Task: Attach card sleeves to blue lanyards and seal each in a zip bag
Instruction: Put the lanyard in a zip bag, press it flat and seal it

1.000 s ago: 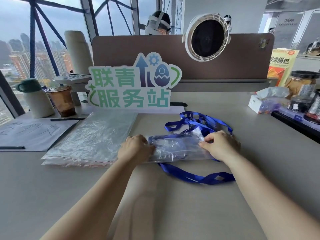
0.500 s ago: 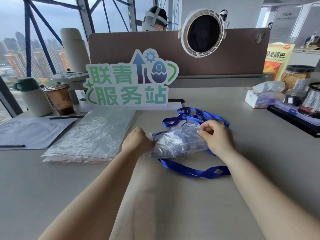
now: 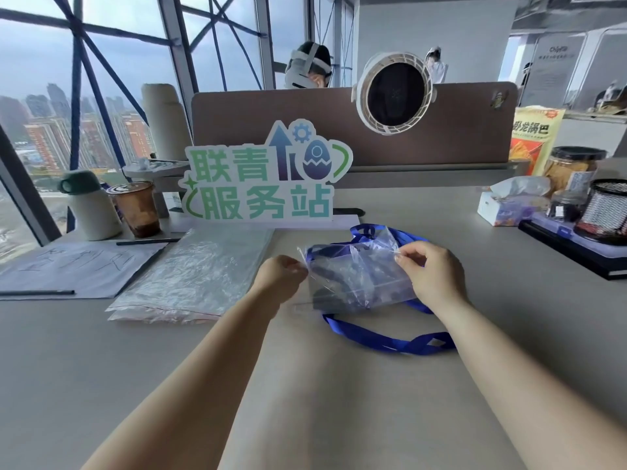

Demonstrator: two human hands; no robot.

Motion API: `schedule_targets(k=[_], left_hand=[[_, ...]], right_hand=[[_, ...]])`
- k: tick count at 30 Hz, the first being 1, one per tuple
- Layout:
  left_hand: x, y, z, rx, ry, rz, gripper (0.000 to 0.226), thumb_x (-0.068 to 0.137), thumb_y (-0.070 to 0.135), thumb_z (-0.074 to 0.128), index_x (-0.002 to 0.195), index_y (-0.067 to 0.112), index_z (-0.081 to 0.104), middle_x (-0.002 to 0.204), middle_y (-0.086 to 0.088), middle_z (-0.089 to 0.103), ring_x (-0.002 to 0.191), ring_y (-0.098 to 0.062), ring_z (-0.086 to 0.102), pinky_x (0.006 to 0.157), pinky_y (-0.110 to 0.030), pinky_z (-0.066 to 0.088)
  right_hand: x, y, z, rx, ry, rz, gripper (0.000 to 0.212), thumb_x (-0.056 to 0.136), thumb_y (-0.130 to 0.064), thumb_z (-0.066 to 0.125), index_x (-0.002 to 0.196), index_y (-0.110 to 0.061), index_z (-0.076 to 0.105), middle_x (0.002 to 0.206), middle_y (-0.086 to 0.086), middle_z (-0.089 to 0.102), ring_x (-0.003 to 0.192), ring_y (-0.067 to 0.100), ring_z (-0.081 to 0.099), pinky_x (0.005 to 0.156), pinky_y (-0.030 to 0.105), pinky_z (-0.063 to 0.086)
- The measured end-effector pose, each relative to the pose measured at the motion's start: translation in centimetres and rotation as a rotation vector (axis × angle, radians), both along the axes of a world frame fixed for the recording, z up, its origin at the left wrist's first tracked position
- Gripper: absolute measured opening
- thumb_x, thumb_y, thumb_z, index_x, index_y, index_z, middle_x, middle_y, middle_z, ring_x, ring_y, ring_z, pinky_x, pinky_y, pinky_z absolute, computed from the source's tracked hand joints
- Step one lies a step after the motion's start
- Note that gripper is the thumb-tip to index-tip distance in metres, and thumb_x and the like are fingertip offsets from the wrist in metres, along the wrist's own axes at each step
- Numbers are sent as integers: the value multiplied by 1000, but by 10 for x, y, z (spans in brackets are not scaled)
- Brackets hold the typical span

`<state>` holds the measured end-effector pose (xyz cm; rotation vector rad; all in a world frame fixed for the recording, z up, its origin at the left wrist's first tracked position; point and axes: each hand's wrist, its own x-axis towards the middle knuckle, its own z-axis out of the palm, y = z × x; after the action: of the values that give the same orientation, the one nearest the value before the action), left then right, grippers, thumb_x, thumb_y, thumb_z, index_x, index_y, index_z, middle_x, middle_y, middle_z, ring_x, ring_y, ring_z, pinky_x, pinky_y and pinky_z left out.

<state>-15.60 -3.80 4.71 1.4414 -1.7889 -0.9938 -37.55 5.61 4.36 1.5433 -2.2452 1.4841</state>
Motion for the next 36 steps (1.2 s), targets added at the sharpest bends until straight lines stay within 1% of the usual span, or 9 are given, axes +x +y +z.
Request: schedule_targets(k=[4, 8, 11, 15, 21, 28, 32, 34, 36], left_hand=[[19, 6, 11, -18, 181, 46, 10, 83, 14, 62, 75, 11, 58, 70, -6, 58, 64, -20, 50, 61, -29, 40], [66, 20, 27, 9, 341, 124, 24, 78, 12, 73, 96, 12, 57, 83, -9, 65, 67, -18, 57, 60, -30, 47], [119, 39, 30, 15, 399, 216, 32, 76, 11, 76, 102, 14, 56, 82, -8, 64, 63, -16, 57, 57, -25, 47], [199, 68, 17, -29, 357, 356, 31, 79, 13, 74, 104, 11, 58, 83, -8, 64, 69, -18, 58, 58, -24, 44], [287, 79, -1, -120, 216, 598, 25, 84, 11, 67, 106, 6, 58, 95, -9, 58, 72, -16, 54, 54, -20, 40], [323, 52, -10, -135, 113, 681, 31, 86, 12, 65, 113, 0, 54, 98, -11, 58, 92, -28, 57, 87, -40, 50], [330, 44, -29, -111, -246, 671, 44, 87, 36, 61, 124, 15, 51, 123, -9, 60, 111, -30, 56, 95, -45, 46], [328, 49, -29, -171, -445, 656, 46, 89, 44, 55, 129, 22, 50, 133, -4, 53, 121, -27, 48, 101, -42, 40], [323, 59, -25, -253, -507, 617, 42, 90, 46, 53, 127, 26, 52, 137, -1, 48, 125, -25, 43, 102, -40, 36]], right_hand=[[11, 5, 16, -34, -179, 107, 4, 82, -15, 68, 86, -17, 68, 82, -5, 68, 81, 15, 63, 78, 31, 49], [42, 12, 35, 53, -316, 268, 15, 81, -15, 71, 93, -16, 62, 83, -2, 64, 78, 16, 61, 72, 27, 49], [84, 18, 36, 203, -309, 415, 13, 82, -17, 71, 88, -11, 61, 80, -2, 61, 74, 11, 55, 65, 20, 43], [157, 18, 16, 298, -270, 569, 15, 81, -21, 72, 76, -16, 59, 73, -3, 57, 71, 12, 50, 62, 22, 39], [256, 6, -11, 378, -202, 693, 19, 82, -25, 71, 73, -15, 57, 68, -5, 54, 68, 13, 48, 61, 26, 37], [302, -19, -17, 406, 77, 598, 25, 83, -45, 62, 77, -22, 56, 76, -7, 59, 79, 19, 55, 80, 32, 43], [305, -24, -19, 383, 325, 535, 34, 82, -57, 56, 82, -23, 56, 80, -9, 63, 83, 18, 59, 86, 32, 38], [302, -27, -16, 346, 361, 529, 38, 81, -62, 54, 81, -24, 56, 79, -9, 63, 81, 17, 58, 85, 32, 37], [297, -32, -10, 293, 359, 529, 39, 82, -63, 52, 80, -24, 56, 80, -8, 63, 80, 19, 57, 83, 31, 37]])
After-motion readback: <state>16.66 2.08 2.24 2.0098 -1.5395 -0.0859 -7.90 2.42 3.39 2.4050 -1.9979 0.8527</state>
